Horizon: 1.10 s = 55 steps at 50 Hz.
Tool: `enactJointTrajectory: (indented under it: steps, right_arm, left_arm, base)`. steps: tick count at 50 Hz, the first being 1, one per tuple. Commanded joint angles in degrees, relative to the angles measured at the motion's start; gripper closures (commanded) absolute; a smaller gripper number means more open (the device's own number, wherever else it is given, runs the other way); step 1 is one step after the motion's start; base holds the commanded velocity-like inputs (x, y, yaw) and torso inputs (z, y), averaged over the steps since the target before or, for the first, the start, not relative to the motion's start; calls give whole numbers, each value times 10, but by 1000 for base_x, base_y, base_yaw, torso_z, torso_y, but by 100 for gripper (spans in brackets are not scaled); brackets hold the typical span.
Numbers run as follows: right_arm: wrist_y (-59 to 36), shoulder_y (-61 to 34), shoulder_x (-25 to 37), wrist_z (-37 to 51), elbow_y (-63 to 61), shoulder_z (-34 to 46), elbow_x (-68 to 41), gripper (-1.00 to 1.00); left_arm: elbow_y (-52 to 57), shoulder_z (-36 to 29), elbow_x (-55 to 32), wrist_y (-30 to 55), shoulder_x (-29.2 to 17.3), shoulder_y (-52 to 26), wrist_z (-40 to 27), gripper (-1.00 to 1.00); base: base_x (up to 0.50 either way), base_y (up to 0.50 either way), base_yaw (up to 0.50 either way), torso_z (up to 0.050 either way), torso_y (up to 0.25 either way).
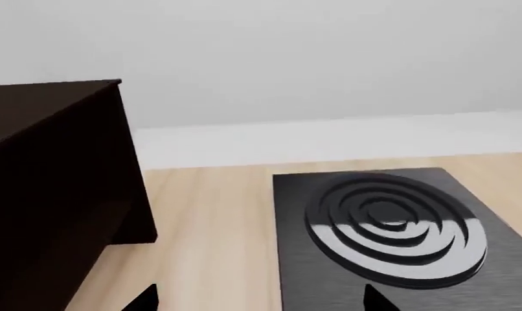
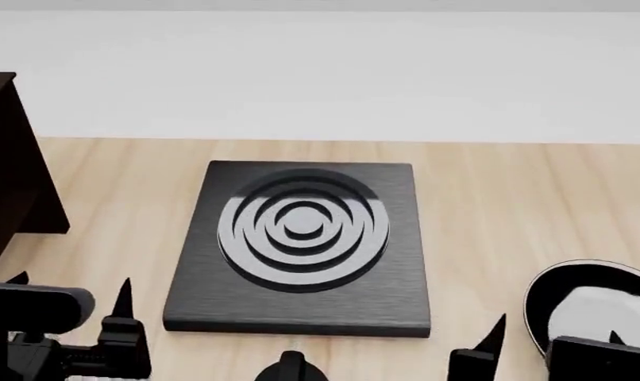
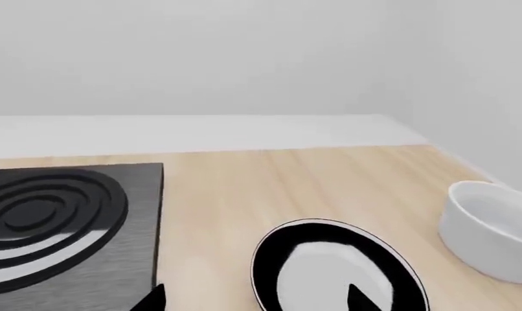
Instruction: Put the frying pan on the cabinet shelf.
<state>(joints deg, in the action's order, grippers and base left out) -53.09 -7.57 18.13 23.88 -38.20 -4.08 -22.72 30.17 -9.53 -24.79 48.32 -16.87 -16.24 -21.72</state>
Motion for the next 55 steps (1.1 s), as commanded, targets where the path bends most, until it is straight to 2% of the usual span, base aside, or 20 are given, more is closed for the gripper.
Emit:
enactJointTrajectory:
  steps: [1, 4, 5, 8, 11, 13, 24, 35, 55]
  right_arm:
    - [-87, -20, 4, 19, 6, -57, -31, -100]
    - [-110, -39, 12, 23, 29, -62, -32, -100]
    - [-111, -46, 12, 22, 42, -68, -33, -100]
    - [-115, -49, 12, 11, 63, -74, -43, -100]
    - [-93, -49, 20, 9, 105, -52, -22, -100]
    - [-80, -50, 7, -1, 133, -62, -31, -100]
    - [-3, -25, -1, -22, 233, -82, -18, -100]
    - [12, -20, -6, -41, 286, -95, -29, -100]
    - [38, -6, 13, -42, 359, -47, 15, -100]
  left_arm:
    - [-48, -8, -15, 74, 2, -90, -3, -100]
    - [-78, 9, -30, 70, 15, -95, 5, -100]
    - [-84, -23, -15, 69, -1, -105, 17, -100]
    - [-106, -31, -6, 55, -2, -114, 23, -100]
    - [-130, -4, -14, 39, 8, -111, 21, -100]
    - [-134, -17, -7, 33, 1, -107, 26, -100]
    - [-139, 2, -17, 23, 2, -96, 26, -100]
    - [-118, 9, -26, 26, -2, -85, 21, -100]
    - [-122, 9, -30, 16, -4, -76, 21, -100]
  base:
    - [0, 0, 0, 0, 0]
    - [0, 0, 0, 0, 0]
    - [0, 0, 0, 0, 0]
    - [0, 0, 0, 0, 0]
    - [0, 0, 0, 0, 0]
    - [0, 0, 0, 0, 0]
    - [0, 0, 0, 0, 0]
    - [0, 0, 0, 0, 0]
    - [0, 0, 0, 0, 0]
